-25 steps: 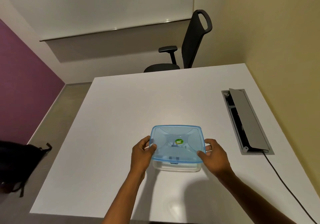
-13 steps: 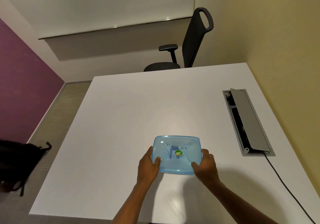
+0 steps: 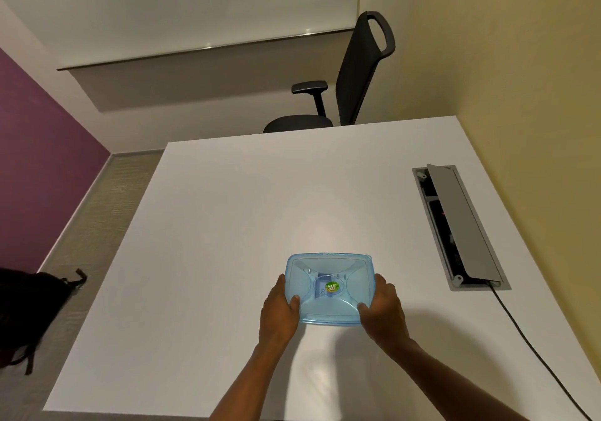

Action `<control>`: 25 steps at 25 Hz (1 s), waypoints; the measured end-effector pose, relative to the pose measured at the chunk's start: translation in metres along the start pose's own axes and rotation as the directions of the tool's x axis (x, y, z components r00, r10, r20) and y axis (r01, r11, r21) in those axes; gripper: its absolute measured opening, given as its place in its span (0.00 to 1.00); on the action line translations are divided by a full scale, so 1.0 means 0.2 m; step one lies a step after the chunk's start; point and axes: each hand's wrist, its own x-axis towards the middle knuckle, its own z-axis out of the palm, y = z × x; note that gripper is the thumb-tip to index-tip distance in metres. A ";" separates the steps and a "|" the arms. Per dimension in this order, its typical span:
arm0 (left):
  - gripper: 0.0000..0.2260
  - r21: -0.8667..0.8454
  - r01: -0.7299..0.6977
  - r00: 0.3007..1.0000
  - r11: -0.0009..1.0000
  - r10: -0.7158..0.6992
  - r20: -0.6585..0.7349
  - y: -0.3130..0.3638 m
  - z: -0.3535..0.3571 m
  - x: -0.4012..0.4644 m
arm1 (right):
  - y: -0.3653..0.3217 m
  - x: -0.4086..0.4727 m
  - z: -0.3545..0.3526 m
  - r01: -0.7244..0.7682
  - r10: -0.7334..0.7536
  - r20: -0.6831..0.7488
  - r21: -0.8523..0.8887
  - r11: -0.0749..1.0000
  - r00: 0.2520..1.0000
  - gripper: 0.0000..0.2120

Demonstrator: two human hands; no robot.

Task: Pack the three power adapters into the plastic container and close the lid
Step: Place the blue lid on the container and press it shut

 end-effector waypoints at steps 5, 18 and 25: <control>0.30 0.104 0.024 0.996 0.994 -0.033 0.081 0.00 0.00 0.01 | -0.02 0.00 -0.02 0.056 -0.044 0.097 -0.124 0.991 0.994 0.35; 0.42 0.327 0.025 0.982 0.945 -0.084 0.168 0.08 0.03 0.05 | -0.06 0.03 -0.05 0.188 -0.065 0.268 -0.466 0.864 0.961 0.37; 0.49 0.455 -0.135 0.974 0.880 0.035 0.222 0.14 0.05 0.10 | -0.13 0.04 -0.07 0.243 -0.069 0.273 -0.679 0.693 0.960 0.45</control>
